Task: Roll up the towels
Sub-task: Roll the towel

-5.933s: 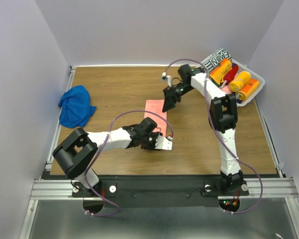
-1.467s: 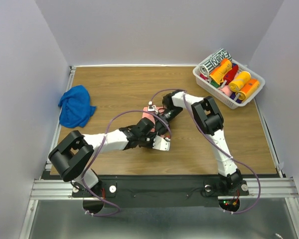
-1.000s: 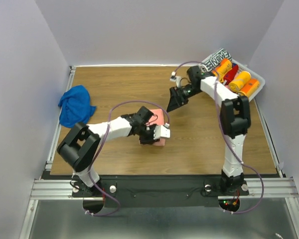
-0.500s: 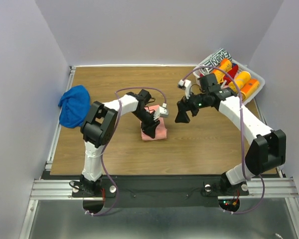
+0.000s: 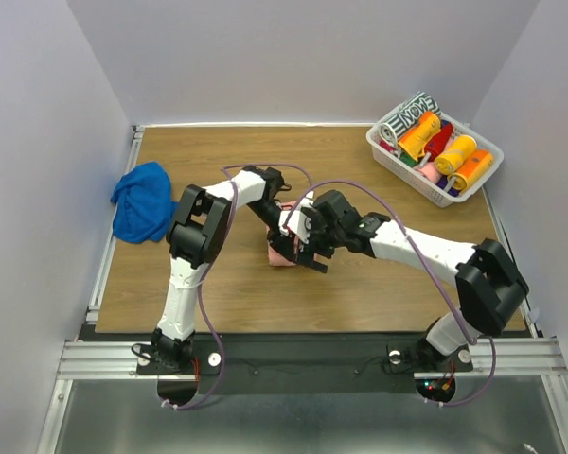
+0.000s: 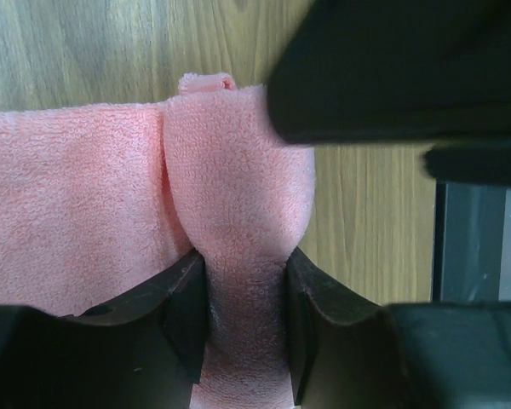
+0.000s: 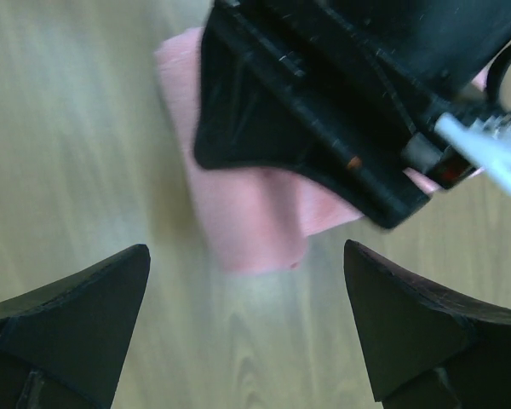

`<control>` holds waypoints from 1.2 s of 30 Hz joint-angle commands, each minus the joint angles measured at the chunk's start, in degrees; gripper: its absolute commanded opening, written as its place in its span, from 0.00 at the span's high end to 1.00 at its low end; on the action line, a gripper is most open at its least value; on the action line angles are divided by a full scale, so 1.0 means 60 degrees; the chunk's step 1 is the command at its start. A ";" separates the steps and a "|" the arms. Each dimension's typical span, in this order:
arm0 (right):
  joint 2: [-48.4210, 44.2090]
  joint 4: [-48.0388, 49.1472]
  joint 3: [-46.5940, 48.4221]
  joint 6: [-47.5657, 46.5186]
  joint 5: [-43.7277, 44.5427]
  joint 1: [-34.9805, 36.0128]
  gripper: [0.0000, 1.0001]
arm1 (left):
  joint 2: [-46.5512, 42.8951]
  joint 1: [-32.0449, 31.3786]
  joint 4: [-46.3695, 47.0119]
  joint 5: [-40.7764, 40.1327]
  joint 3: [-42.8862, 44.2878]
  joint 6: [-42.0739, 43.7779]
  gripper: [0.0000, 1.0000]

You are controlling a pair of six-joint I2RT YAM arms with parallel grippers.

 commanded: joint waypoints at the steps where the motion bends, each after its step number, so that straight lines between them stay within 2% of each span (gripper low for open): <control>1: 0.0587 0.1766 -0.0150 -0.1111 0.0668 0.0253 0.00 | 0.0953 -0.0083 -0.0439 -0.1758 -0.0308 0.0620 0.53; 9: 0.1452 0.2631 -0.0472 -0.1405 0.0566 0.0415 0.01 | 0.1129 -0.0024 -0.0527 -0.1948 0.0044 0.0679 0.51; 15: 0.1760 0.2836 -0.0722 -0.1566 0.0172 0.0429 0.15 | 0.1085 0.0079 -0.0526 -0.1788 0.0234 0.0650 0.51; 18: 0.1702 0.2836 -0.0824 -0.1304 -0.0049 0.0415 0.18 | 0.1041 0.0195 -0.0570 -0.1539 0.0351 0.0708 0.51; 26: 0.0985 0.2865 -0.1073 -0.0148 0.0653 0.0371 0.15 | 0.1012 0.0298 -0.0512 -0.1655 0.0132 0.0825 0.51; 31: 0.0326 0.2558 -0.1278 -0.0276 0.0917 0.0341 0.14 | 0.1085 0.0298 -0.0483 -0.1670 0.0117 0.0811 0.51; 36: 0.0704 0.2455 -0.1118 -0.0716 0.0537 0.0327 0.13 | 0.1144 0.0313 -0.0527 -0.1655 0.0220 0.0854 0.50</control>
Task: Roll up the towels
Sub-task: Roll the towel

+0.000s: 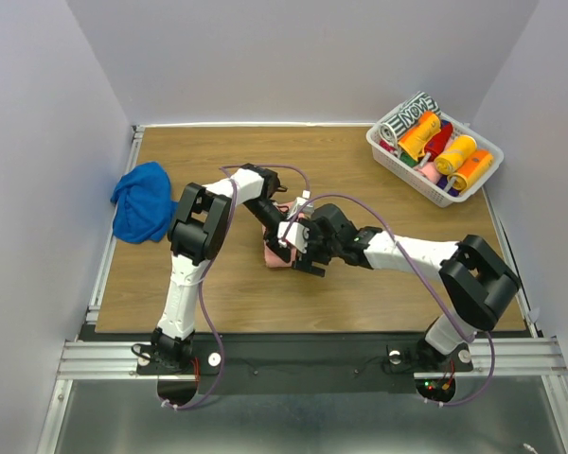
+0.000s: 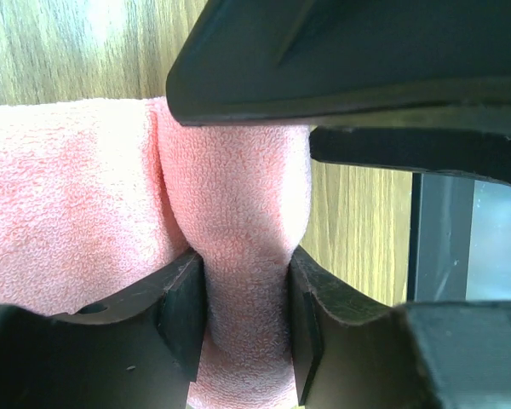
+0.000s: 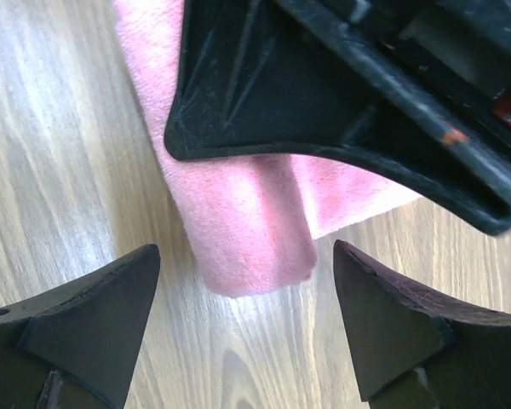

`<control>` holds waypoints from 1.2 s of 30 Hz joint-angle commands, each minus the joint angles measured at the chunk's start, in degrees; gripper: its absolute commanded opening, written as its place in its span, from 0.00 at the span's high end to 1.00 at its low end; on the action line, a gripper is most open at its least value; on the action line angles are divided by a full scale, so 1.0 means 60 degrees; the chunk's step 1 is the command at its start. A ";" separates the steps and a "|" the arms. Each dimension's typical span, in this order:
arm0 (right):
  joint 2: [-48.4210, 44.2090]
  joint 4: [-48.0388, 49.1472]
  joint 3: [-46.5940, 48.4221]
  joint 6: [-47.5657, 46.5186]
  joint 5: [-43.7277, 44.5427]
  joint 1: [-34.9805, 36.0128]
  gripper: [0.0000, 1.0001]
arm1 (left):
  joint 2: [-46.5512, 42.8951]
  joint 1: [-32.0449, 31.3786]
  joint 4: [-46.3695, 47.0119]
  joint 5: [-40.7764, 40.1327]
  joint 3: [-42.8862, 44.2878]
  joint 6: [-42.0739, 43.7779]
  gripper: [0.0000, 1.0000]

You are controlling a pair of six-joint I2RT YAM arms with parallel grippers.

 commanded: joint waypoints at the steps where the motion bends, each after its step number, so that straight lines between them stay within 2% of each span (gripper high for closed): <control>1: 0.0122 0.0007 0.0288 -0.0378 -0.0276 0.0079 0.13 | 0.0758 0.0040 0.0523 -0.1827 -0.0199 0.0465 0.49; 10: 0.0957 0.0446 0.0421 -0.1301 -0.0452 0.0123 0.14 | 0.0875 0.0054 0.0376 -0.1739 -0.0111 0.0582 0.46; 14: 0.1207 0.0608 0.0523 -0.1010 -0.0861 0.0123 0.26 | 0.0934 0.0084 0.0288 -0.1695 -0.0009 0.0582 0.46; 15: 0.1250 0.0608 0.0509 -0.0950 -0.1036 0.0123 0.38 | 0.0919 0.0084 0.0274 -0.1680 -0.0009 0.0597 0.44; 18: 0.1339 0.0579 0.0407 -0.0658 -0.1431 0.0123 0.57 | 0.0584 0.0113 0.0244 -0.1564 -0.0009 0.0582 0.40; 22: 0.1236 0.0301 0.0260 -0.0058 -0.2004 0.0123 0.65 | 0.0056 0.0215 0.0186 -0.1388 -0.0125 0.0509 0.33; 29: 0.1148 -0.0651 0.0333 0.0924 -0.3161 -0.0170 0.79 | -0.2371 0.1034 0.0755 -0.1065 -0.0857 -0.0046 0.27; 30: 0.1177 -0.0928 0.0406 0.1085 -0.3292 -0.0286 0.82 | -0.2696 0.1195 0.1206 -0.1022 -0.1148 -0.0352 0.27; 33: 0.1280 -0.1440 0.0567 0.1481 -0.3966 -0.0550 0.83 | -0.4131 0.1957 0.2394 -0.1137 -0.2054 -0.0793 0.24; 36: 0.1631 -0.2173 0.1006 0.1847 -0.4902 -0.0917 0.83 | -0.6497 0.2222 0.4253 -0.2073 -0.3710 -0.1394 0.21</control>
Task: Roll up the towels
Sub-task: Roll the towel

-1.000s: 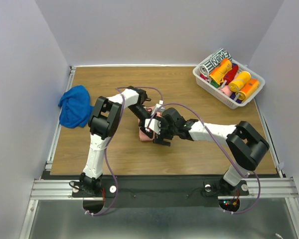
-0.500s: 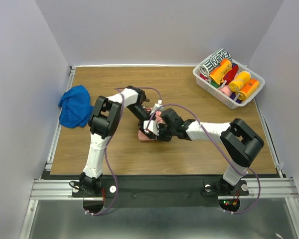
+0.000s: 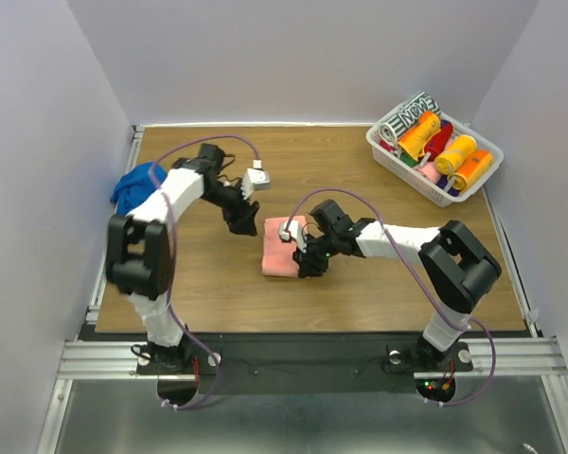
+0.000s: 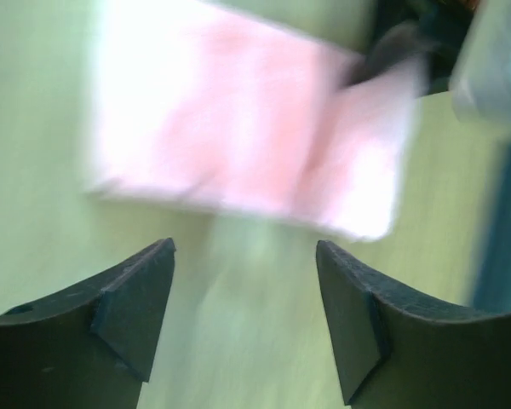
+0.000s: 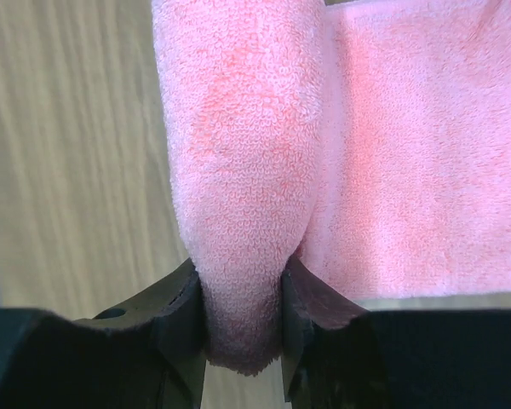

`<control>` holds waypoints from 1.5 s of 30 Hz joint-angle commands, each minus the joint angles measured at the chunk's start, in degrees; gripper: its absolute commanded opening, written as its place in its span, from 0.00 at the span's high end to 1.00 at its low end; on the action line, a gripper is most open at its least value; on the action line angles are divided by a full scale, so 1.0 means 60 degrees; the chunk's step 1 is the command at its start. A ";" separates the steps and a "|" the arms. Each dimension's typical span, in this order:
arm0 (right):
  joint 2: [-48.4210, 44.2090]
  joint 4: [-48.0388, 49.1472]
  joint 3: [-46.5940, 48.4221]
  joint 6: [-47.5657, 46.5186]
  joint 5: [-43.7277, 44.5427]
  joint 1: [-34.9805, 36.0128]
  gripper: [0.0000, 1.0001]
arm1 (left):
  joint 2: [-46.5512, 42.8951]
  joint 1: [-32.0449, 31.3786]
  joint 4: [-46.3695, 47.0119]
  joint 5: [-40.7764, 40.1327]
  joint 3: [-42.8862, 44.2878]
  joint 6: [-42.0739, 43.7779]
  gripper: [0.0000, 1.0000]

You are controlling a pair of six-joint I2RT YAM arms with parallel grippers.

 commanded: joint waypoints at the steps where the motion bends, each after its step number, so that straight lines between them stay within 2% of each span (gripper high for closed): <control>1: 0.0553 -0.1683 0.0686 0.0824 -0.1702 -0.0327 0.83 | -0.2595 0.0314 0.2704 -0.1226 -0.1895 -0.0805 0.20; 2: 0.0685 -0.1931 0.0861 0.1042 -0.1921 -0.0371 0.83 | -0.3625 0.0313 0.3680 -0.1605 -0.2857 -0.0994 0.16; 4: 0.0817 -0.2123 0.1009 0.1278 -0.2449 -0.0444 0.82 | -0.5091 0.0299 0.4608 -0.1857 -0.3784 -0.1171 0.13; 8: 0.1314 -0.2475 0.1258 0.1762 -0.3387 -0.0664 0.82 | -0.7089 -0.0344 0.6163 -0.2676 -0.5646 -0.1406 0.03; 9: 0.1504 -0.2650 0.1346 0.1806 -0.3519 -0.0693 0.82 | -0.7426 -0.0636 0.6427 -0.3027 -0.6302 -0.1160 0.02; 13: 0.1945 -0.2973 0.1551 0.1864 -0.4076 -0.0971 0.81 | -0.8776 -0.2978 0.7073 -0.4361 -0.7815 -0.0426 0.02; 17: 0.2574 -0.3543 0.2005 0.1822 -0.4662 -0.1147 0.81 | -0.8719 -0.4472 0.7453 -0.5196 -0.8476 -0.0044 0.01; 20: 0.3072 -0.3778 0.2356 0.1704 -0.4824 -0.1192 0.80 | -0.8280 -0.5090 0.7703 -0.5476 -0.8506 -0.0059 0.01; 24: 0.3717 -0.4509 0.2825 0.1251 -0.5292 -0.1294 0.80 | -0.7475 -0.6042 0.8524 -0.6779 -0.8536 -0.0278 0.01; 32: 0.4069 -0.5273 0.3046 0.0591 -0.5527 -0.1426 0.79 | -0.6230 -0.6088 0.8875 -0.6942 -0.8389 -0.0410 0.01; 34: 0.4143 -0.5492 0.3133 0.0459 -0.5614 -0.1440 0.79 | -0.5879 -0.6088 0.8861 -0.6883 -0.8345 -0.0556 0.05; 35: 0.4172 -0.5566 0.3177 0.0401 -0.5644 -0.1441 0.79 | -0.5746 -0.6088 0.8861 -0.6897 -0.8345 -0.0629 0.14; 37: 0.4245 -0.5771 0.3308 0.0283 -0.5703 -0.1441 0.79 | -0.5366 -0.6103 0.8919 -0.7014 -0.8359 -0.0775 0.21; 41: 0.4304 -0.6107 0.3572 0.0107 -0.5718 -0.1441 0.77 | -0.5043 -0.6088 0.9081 -0.7147 -0.8403 -0.1185 0.25; 43: 0.4260 -0.6181 0.3660 0.0063 -0.5645 -0.1455 0.74 | -0.5013 -0.6088 0.8906 -0.6957 -0.8272 -0.1274 0.32; 44: 0.4231 -0.6240 0.3791 0.0063 -0.5485 -0.1470 0.72 | -0.4998 -0.6088 0.8673 -0.6680 -0.8141 -0.1448 0.43; 45: 0.4187 -0.6269 0.3865 0.0092 -0.5353 -0.1528 0.61 | -0.4969 -0.6088 0.8482 -0.6504 -0.8053 -0.1552 0.47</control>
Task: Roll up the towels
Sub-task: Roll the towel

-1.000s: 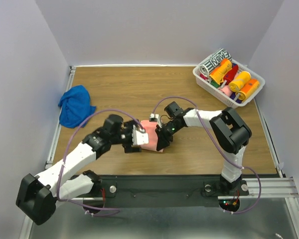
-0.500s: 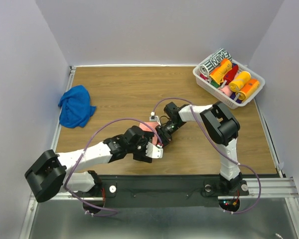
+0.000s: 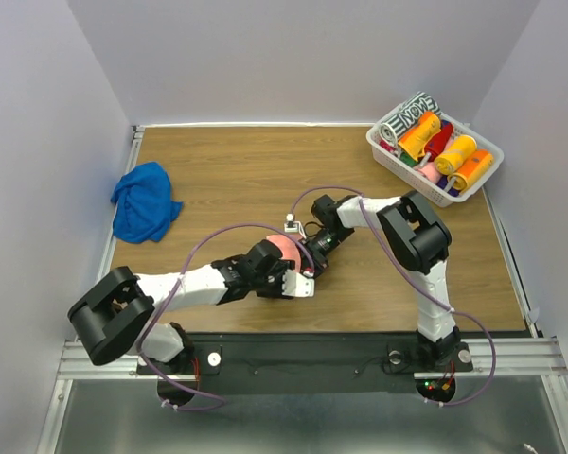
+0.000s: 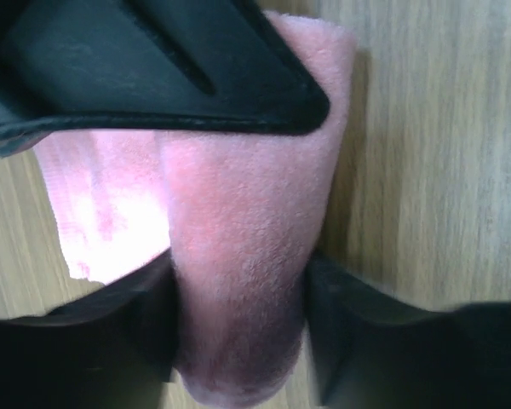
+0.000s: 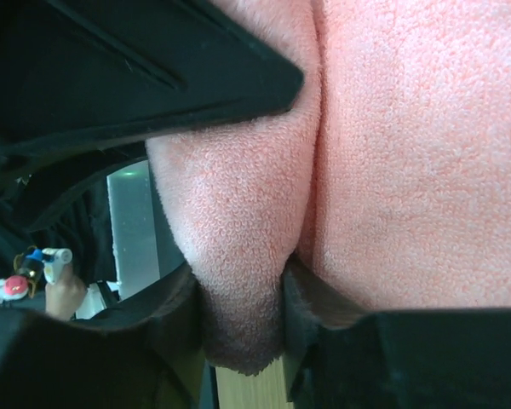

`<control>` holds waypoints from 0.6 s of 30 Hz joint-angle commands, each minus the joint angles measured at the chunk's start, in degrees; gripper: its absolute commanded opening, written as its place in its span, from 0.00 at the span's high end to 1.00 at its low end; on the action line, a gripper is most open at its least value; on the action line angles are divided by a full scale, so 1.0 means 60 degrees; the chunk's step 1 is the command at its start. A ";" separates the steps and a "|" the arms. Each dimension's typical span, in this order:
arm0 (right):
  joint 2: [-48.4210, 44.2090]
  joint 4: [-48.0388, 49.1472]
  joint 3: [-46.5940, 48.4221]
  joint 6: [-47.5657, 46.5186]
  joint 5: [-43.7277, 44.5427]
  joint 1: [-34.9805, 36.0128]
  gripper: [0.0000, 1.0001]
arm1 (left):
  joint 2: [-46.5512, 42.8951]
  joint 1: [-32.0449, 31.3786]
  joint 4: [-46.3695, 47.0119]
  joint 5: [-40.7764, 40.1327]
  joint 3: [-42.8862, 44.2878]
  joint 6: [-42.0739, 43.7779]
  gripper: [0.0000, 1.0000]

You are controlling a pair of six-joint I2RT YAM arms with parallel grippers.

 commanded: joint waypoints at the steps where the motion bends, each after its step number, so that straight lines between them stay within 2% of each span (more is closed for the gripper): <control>1: 0.0023 -0.0514 0.0492 -0.0305 0.0768 -0.0151 0.54 | 0.0113 -0.0037 -0.0572 0.0688 0.0523 -0.0609 0.51; 2: -0.0050 -0.0514 0.0551 -0.0261 0.0972 -0.0224 0.47 | 0.0200 -0.0037 -0.0617 0.0879 0.0611 -0.0697 0.54; 3: -0.0224 -0.0528 0.0697 -0.0174 0.1090 -0.0457 0.35 | 0.0230 -0.0037 -0.1168 0.1272 0.0742 -0.0842 0.58; 5: -0.0474 -0.0514 0.0887 -0.0013 0.1237 -0.0780 0.25 | 0.0391 -0.0037 -0.1640 0.1640 0.0860 -0.0975 0.63; 6: -0.0591 -0.0514 0.0990 0.0177 0.1252 -0.0985 0.17 | 0.0450 -0.0023 -0.1817 0.1744 0.0919 -0.1019 0.64; 7: -0.0882 -0.0514 0.1252 0.0266 0.1253 -0.1422 0.00 | 0.0537 -0.0008 -0.1978 0.1875 0.1021 -0.1107 0.65; 12: -0.2170 -0.0499 0.1899 0.0676 0.1618 -0.2844 0.00 | 0.1269 0.0401 -0.3133 0.3000 0.1780 -0.1167 0.66; 18: -0.4164 0.0129 0.1008 0.0896 0.2892 -0.3418 0.00 | 0.2894 0.1732 -0.4641 0.4539 0.3317 -0.0655 0.63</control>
